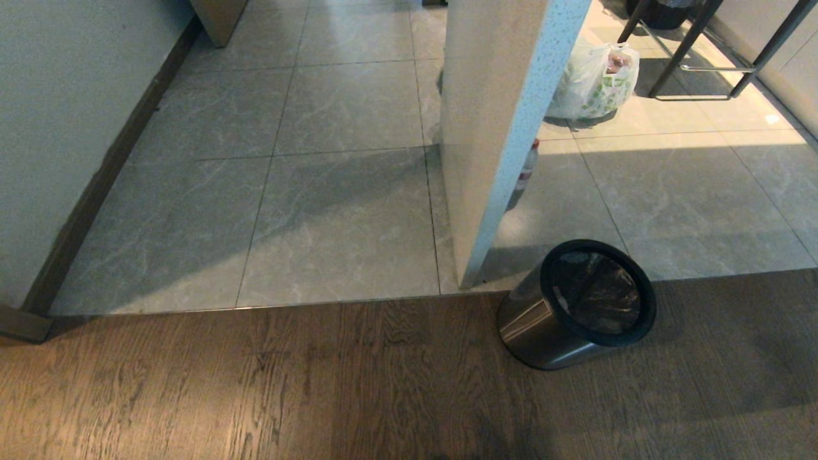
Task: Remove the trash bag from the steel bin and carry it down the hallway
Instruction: Place the outer trash can on the ground
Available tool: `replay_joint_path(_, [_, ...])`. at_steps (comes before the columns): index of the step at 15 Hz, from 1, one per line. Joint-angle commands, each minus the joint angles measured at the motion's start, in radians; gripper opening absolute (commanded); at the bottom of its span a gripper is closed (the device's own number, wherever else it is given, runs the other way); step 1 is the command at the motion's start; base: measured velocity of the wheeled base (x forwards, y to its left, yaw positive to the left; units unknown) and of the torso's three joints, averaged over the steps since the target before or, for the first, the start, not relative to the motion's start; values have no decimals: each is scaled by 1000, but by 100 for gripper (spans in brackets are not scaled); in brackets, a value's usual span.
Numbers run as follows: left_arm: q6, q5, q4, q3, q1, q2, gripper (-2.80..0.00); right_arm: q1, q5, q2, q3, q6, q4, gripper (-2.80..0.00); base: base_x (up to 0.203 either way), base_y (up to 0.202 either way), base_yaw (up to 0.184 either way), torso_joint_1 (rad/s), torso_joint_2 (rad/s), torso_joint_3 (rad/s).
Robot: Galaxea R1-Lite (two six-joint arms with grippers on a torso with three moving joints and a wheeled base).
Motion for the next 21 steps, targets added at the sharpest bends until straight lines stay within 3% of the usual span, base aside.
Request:
replay_joint_path(1, [0, 0, 0, 0, 0, 0, -280, 0, -2, -1, 0, 3, 1, -280, 0, 0, 0, 0, 0, 0])
replay_joint_path(7, [0, 0, 0, 0, 0, 0, -280, 0, 2, 0, -4, 1, -5, -280, 0, 0, 0, 0, 0, 0])
replay_joint_path(10, [0, 0, 0, 0, 0, 0, -280, -1, 72, 117, -214, 26, 32, -280, 0, 0, 0, 0, 0, 0])
replay_joint_path(14, [0, 0, 0, 0, 0, 0, -280, 3, 138, 663, -751, 96, 251, -280, 0, 0, 0, 0, 0, 0])
replay_joint_path(16, [0, 0, 0, 0, 0, 0, -280, 27, 156, 942, -948, 111, 402, -280, 0, 0, 0, 0, 0, 0])
replay_joint_path(18, [0, 0, 0, 0, 0, 0, -280, 60, 182, 1184, -1045, 103, 518, -280, 0, 0, 0, 0, 0, 0])
replay_joint_path(21, [0, 0, 0, 0, 0, 0, -280, 110, 265, 1455, -1065, 80, 531, -280, 0, 0, 0, 0, 0, 0])
